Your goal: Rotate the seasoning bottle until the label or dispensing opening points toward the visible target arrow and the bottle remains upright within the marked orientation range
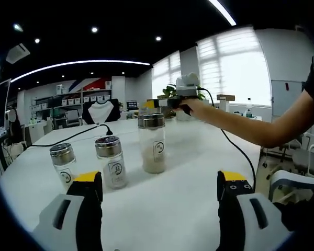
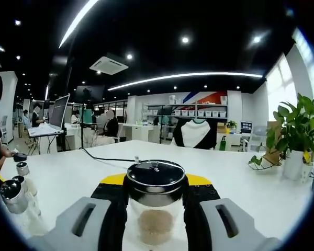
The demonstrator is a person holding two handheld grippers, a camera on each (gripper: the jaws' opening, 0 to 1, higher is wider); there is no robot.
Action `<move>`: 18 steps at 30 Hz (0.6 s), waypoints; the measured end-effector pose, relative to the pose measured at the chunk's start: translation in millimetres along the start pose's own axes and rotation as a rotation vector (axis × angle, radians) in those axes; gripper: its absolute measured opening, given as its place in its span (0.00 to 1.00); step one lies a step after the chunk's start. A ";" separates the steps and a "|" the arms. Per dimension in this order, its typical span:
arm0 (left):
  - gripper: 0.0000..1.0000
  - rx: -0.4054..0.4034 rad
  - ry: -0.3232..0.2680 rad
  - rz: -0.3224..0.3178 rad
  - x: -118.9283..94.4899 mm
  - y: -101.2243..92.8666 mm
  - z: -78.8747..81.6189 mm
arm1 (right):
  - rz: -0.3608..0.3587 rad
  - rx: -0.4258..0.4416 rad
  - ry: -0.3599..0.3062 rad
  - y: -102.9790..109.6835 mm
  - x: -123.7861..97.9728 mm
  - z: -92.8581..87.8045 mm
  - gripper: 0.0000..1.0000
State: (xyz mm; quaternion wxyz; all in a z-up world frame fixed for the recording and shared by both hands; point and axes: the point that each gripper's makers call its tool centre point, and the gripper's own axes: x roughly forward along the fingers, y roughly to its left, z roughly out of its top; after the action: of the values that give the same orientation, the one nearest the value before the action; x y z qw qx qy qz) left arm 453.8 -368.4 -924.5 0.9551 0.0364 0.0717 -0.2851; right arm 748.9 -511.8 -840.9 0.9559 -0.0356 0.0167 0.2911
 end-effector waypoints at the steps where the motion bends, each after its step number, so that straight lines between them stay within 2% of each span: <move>1: 0.96 -0.006 -0.002 -0.003 -0.8 -0.6 0.2 | 0.008 0.005 -0.002 2.5 -4.2 1.5 0.38; 6: 0.96 0.000 -0.016 0.007 -3.3 -0.6 4.2 | 0.028 0.013 -0.016 9.1 -18.8 8.0 0.38; 8: 0.96 -0.029 -0.048 -0.046 -3.8 -9.4 10.3 | 0.032 0.007 -0.021 12.4 -24.9 10.1 0.38; 9: 0.96 -0.037 -0.055 -0.052 -4.5 -10.9 12.0 | 0.032 -0.001 -0.021 13.7 -27.2 10.5 0.38; 11: 0.96 -0.032 -0.053 -0.054 -5.1 -13.6 12.3 | 0.035 -0.023 -0.017 16.6 -32.7 9.8 0.38; 18: 0.96 -0.020 -0.046 -0.057 -7.1 -20.9 10.0 | 0.070 -0.009 -0.010 33.1 -55.8 3.5 0.38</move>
State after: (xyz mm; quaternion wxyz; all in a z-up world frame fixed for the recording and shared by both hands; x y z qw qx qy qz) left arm 437.6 -383.1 -914.1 0.9484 0.0183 0.0536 -0.3120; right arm 684.2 -515.1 -836.4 0.9450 -0.0376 0.0117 0.3247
